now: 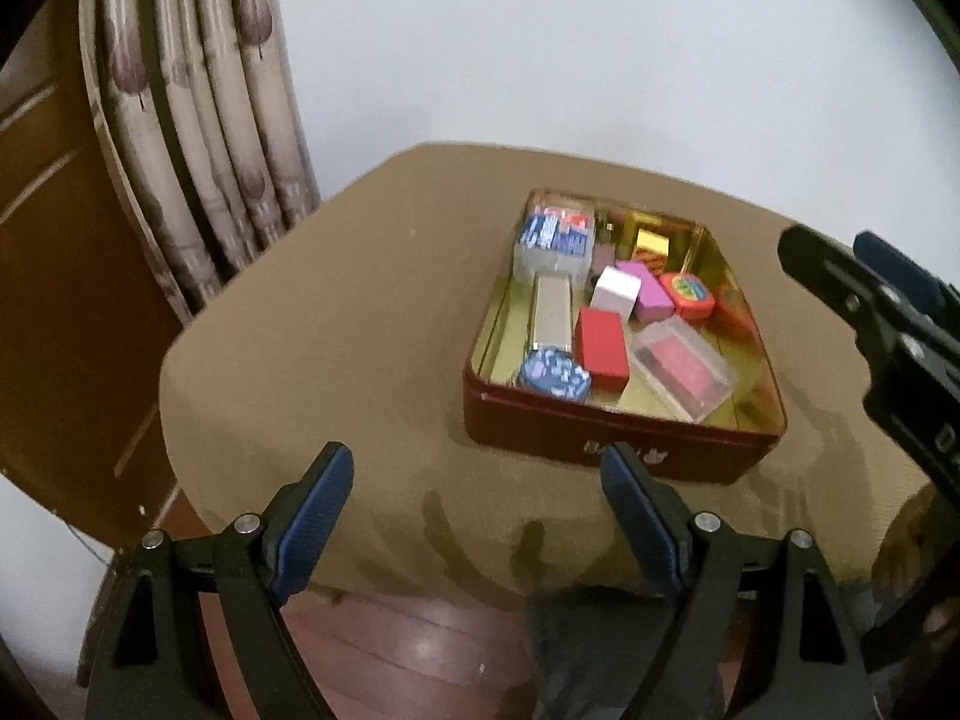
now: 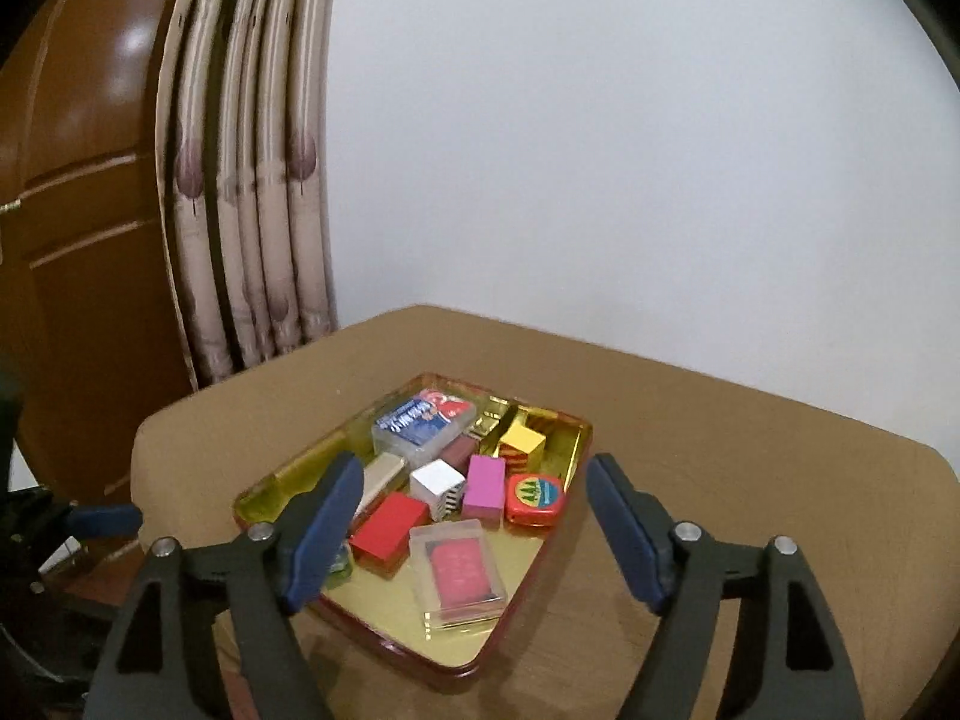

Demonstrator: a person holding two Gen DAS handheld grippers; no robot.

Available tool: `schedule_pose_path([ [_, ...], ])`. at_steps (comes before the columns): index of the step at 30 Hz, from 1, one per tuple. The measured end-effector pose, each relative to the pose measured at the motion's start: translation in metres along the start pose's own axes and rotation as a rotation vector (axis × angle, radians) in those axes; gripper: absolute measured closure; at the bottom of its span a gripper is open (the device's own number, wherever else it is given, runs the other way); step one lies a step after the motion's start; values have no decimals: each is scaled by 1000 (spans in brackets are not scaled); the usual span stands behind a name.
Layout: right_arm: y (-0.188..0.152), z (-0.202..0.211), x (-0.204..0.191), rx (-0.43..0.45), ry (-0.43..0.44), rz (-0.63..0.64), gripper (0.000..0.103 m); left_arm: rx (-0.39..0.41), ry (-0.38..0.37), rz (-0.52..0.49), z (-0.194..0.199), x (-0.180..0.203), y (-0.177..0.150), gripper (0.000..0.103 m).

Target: Organize rigid objects

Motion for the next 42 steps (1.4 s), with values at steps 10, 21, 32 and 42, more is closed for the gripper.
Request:
schedule_pose_path([
  [10, 19, 36, 20, 98, -186, -29, 24, 120, -19, -12, 15, 1, 27, 21],
  [21, 19, 51, 28, 136, -239, -54, 24, 211, -99, -18, 29, 12, 52, 10],
  [32, 25, 66, 26, 196, -266, -29, 24, 174, -172, -22, 19, 25, 55, 1],
  [42, 22, 66, 25, 179, -254, -55, 24, 229, -121, -56, 18, 26, 58, 1],
])
Point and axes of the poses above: each gripper's, at about its wrist camera, not at the fingertips, and z roughly against the way its jaws point, x to its right, y to its top, the point moved 10 cm from there along -z, roughly the way its jaws point, and after that the axes turned 6 degrees about x, right-handed, at the moved point
